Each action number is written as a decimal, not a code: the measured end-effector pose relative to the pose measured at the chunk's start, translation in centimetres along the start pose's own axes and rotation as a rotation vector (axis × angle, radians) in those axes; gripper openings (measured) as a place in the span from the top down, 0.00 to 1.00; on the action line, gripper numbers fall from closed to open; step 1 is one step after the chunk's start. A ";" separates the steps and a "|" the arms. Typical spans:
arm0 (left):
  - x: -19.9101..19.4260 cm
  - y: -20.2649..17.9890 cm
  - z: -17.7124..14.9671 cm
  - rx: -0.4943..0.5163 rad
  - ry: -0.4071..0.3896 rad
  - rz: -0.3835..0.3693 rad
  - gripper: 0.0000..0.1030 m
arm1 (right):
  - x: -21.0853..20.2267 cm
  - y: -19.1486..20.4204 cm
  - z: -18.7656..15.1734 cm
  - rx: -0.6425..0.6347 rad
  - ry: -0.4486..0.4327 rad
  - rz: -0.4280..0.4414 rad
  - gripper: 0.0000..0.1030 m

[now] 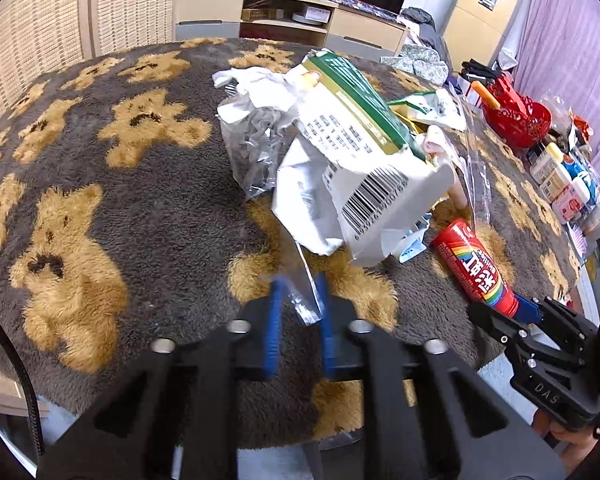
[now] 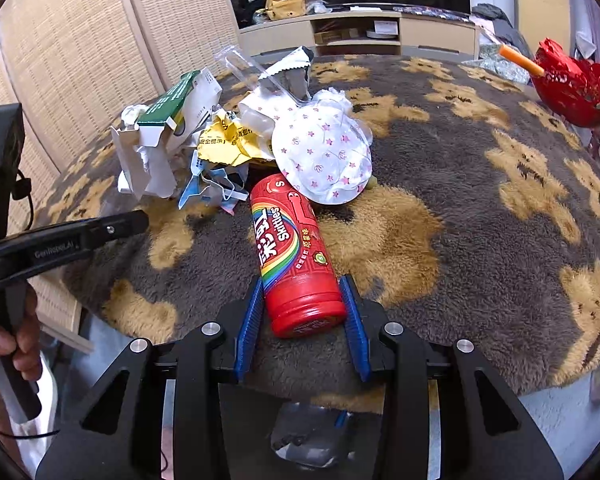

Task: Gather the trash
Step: 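Grasp the clear plastic bag with the left tool while the right tool grasps the red Skittles tube, then lift the plastic bag and Skittles tube and carry both over the metal bin, then open both tools to drop the bag and tube into the bin, then grasp the crumpled white paper with the left tool while the right tool grasps the blue-white wrapper, then carry the paper and wrapper down over the metal bin, then open both tools to drop the paper and wrapper into the bin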

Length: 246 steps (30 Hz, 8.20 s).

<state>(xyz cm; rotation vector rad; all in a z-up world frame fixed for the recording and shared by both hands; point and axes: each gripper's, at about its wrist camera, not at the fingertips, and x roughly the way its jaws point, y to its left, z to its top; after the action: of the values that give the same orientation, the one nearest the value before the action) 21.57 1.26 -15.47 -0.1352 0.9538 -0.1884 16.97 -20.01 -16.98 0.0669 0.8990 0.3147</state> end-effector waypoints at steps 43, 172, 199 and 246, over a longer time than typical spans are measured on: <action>-12.9 -2.8 -12.5 0.059 -0.063 -0.076 1.00 | -11.0 1.6 -9.0 0.096 -0.051 -0.035 0.63; -3.3 8.2 -0.2 -0.036 -0.058 0.058 0.80 | 0.2 4.7 0.5 0.137 -0.061 0.037 0.93; -10.1 -4.0 -13.6 0.068 0.002 -0.081 0.80 | -11.2 0.6 -9.0 0.140 -0.003 -0.036 0.93; -2.7 -7.0 -20.3 0.116 0.177 -0.095 0.11 | -4.8 -2.8 -13.9 0.264 0.119 -0.092 0.03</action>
<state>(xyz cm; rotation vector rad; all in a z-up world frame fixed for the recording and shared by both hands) 2.72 -5.64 -23.59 -0.0575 1.1105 -0.3467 4.03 -25.10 -22.58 0.2520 1.0548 0.1133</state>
